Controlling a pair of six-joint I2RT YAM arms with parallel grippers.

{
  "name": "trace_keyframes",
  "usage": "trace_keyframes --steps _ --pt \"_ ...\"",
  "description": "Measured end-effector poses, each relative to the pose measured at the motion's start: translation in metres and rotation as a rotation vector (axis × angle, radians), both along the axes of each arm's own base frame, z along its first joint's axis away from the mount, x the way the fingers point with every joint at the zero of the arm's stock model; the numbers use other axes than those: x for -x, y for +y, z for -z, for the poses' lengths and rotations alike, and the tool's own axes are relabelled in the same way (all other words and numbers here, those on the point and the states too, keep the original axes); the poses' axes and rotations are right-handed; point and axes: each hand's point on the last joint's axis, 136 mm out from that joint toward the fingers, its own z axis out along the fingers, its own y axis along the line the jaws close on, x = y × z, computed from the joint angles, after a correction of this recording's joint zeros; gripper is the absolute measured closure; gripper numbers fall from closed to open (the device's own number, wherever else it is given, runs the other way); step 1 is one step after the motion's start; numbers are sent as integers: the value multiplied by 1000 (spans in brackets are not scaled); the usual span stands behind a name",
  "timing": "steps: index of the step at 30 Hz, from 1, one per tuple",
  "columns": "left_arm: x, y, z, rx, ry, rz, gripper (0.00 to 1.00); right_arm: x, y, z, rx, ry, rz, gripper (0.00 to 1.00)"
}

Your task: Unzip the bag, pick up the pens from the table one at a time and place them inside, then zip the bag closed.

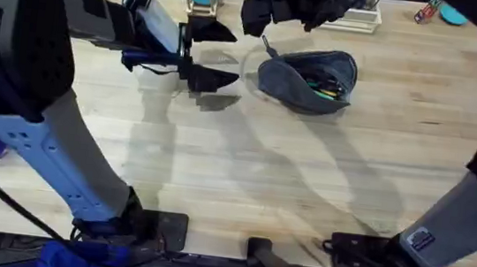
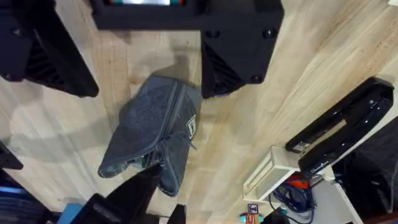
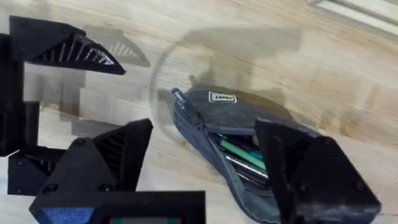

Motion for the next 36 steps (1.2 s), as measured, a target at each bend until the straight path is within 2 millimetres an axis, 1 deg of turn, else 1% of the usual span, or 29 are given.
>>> trace_keyframes --steps 4,10,19,28,33,36 --pt "0 0 0 0 0 0 8 0 1 4 4 6 -2 3" --pt "0 0 0 0 0 0 7 1 4 25 31 48 -8 3" --pt "0 0 0 0 0 0 7 8 10 45 44 71 -29 4" --pt "0 0 0 0 0 0 7 7 15 54 38 62 -37 3" --pt "0 0 0 0 0 0 7 8 15 63 40 64 -37 5" --pt "0 0 0 0 0 0 8 8 15 65 39 63 -37 6"
